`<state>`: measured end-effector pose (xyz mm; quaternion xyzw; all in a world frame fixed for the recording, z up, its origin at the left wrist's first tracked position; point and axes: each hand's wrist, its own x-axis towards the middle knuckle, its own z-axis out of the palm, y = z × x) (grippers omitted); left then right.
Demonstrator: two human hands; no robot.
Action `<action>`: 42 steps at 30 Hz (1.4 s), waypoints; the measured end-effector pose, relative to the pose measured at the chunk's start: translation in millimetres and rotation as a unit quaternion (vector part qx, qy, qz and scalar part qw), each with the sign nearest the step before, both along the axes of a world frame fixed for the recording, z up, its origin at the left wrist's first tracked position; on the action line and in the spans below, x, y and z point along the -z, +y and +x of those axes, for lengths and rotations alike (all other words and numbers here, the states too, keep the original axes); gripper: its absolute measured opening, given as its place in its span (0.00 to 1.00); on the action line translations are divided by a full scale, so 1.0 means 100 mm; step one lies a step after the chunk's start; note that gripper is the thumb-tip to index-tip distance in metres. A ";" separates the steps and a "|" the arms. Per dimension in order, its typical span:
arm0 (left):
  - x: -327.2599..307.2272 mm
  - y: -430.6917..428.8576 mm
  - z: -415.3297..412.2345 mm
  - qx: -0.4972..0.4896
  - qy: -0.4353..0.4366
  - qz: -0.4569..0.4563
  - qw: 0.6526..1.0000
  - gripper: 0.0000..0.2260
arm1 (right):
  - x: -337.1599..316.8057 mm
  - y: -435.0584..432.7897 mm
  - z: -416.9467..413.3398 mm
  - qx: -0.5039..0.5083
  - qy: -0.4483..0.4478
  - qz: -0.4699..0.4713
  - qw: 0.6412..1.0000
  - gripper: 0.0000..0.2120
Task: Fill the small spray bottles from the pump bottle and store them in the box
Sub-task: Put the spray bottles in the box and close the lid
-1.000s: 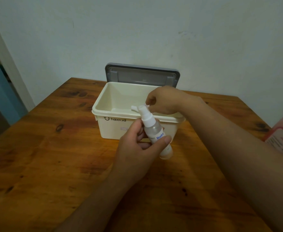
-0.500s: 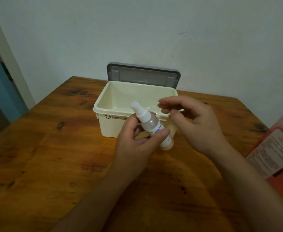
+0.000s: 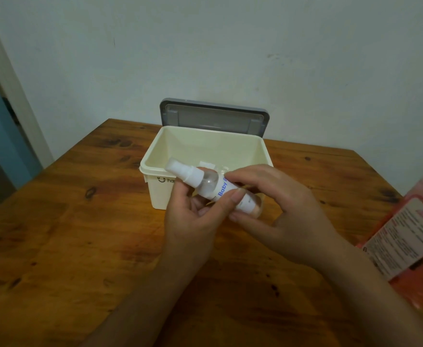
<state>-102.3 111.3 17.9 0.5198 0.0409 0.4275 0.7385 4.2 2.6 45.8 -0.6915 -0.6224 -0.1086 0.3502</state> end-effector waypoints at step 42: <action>0.13 0.04 -0.01 -0.117 0.119 0.253 0.953 0.07 | -0.23 1.20 0.81 0.121 -0.067 -0.420 0.897 0.15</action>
